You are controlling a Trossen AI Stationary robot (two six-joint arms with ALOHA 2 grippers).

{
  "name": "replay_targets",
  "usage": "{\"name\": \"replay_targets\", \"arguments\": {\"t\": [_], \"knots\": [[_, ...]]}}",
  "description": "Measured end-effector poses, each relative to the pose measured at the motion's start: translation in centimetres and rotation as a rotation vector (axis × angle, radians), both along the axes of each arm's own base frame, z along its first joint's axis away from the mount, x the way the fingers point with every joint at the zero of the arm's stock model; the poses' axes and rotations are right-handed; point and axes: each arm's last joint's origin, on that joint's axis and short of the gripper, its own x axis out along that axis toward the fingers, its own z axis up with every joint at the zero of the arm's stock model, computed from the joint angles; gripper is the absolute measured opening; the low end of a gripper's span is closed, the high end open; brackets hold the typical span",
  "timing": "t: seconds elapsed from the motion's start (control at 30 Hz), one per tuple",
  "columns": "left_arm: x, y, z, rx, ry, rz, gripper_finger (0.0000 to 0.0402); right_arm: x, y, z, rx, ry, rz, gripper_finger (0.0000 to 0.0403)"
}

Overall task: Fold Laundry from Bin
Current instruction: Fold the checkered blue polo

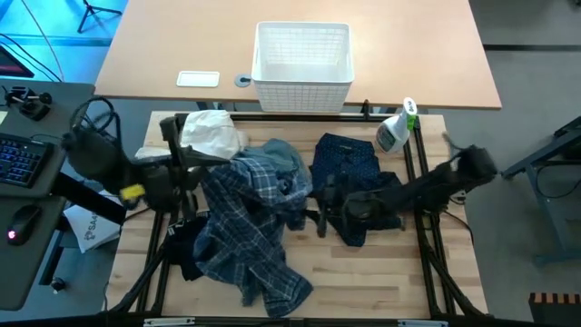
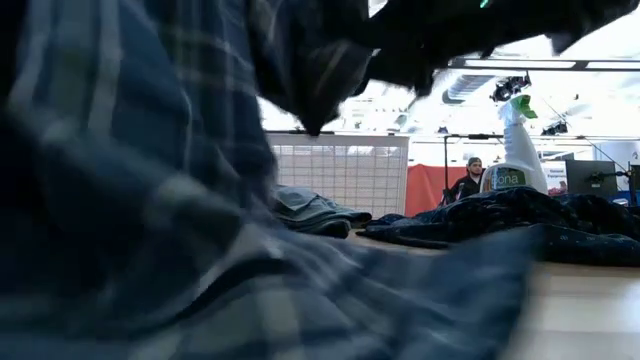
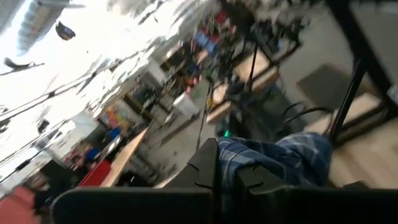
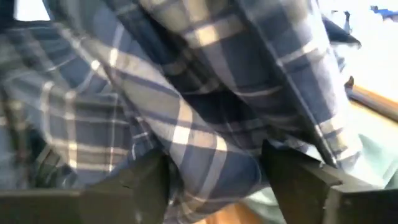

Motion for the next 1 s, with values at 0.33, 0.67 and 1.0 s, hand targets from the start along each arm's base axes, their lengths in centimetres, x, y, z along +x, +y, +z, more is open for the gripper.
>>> {"name": "replay_targets", "arguments": {"t": [0.33, 0.67, 1.0], "knots": [[0.7, -0.3, -3.4, -0.099, 0.131, 0.181, 0.0000, 3.0, 1.1, 1.3, -0.167, 0.138, -0.089, 0.0013], [1.1, -1.2, -0.6, -0.043, -0.070, 0.107, 0.0000, -7.8, 3.0, 25.0, -0.556, 0.006, -0.359, 0.0006], [-3.8, 2.8, 4.3, -0.044, -0.389, 0.030, 0.0000, -19.5, -1.0, 38.3, -0.453, -0.821, 0.439, 0.0002]]}}
